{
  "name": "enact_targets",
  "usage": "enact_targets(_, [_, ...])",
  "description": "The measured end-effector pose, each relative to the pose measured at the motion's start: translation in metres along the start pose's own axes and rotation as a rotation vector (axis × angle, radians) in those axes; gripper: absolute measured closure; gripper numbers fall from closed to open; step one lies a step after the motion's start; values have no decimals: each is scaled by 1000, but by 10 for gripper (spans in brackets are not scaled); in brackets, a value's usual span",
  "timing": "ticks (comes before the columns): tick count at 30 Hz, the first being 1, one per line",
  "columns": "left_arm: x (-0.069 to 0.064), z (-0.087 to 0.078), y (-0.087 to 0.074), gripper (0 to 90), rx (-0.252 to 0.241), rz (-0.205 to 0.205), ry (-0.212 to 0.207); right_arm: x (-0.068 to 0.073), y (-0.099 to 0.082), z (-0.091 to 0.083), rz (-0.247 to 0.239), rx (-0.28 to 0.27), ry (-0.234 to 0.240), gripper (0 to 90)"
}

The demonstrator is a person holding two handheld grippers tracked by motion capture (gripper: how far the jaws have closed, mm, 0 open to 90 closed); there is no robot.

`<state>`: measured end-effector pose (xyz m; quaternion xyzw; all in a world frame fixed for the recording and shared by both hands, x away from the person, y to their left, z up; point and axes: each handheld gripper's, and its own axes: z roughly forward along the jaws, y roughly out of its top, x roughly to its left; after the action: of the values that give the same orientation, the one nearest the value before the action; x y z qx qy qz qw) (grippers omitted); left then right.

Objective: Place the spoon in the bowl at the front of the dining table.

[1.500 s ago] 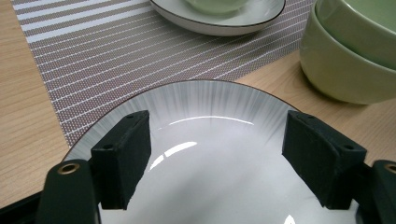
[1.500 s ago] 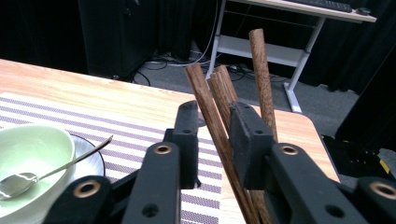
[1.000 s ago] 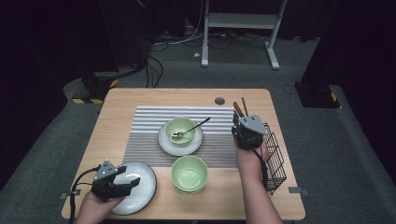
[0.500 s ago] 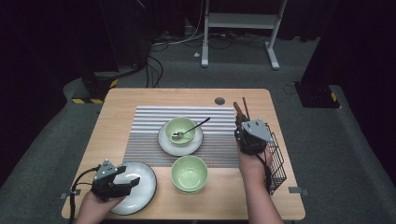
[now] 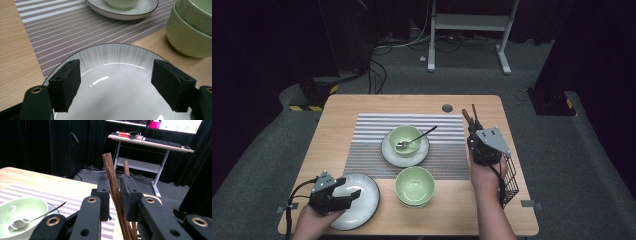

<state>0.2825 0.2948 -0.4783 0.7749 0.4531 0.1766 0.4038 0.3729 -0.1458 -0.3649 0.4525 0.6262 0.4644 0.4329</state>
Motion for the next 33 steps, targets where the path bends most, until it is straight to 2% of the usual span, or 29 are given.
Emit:
enact_targets(16, [0,2,-1,240,9,4,6,-9,7,-16,37,-64,14,806])
enact_targets(33, [-1,2,-1,240,13,6,5,-12,15,-26,43,-111,7,816])
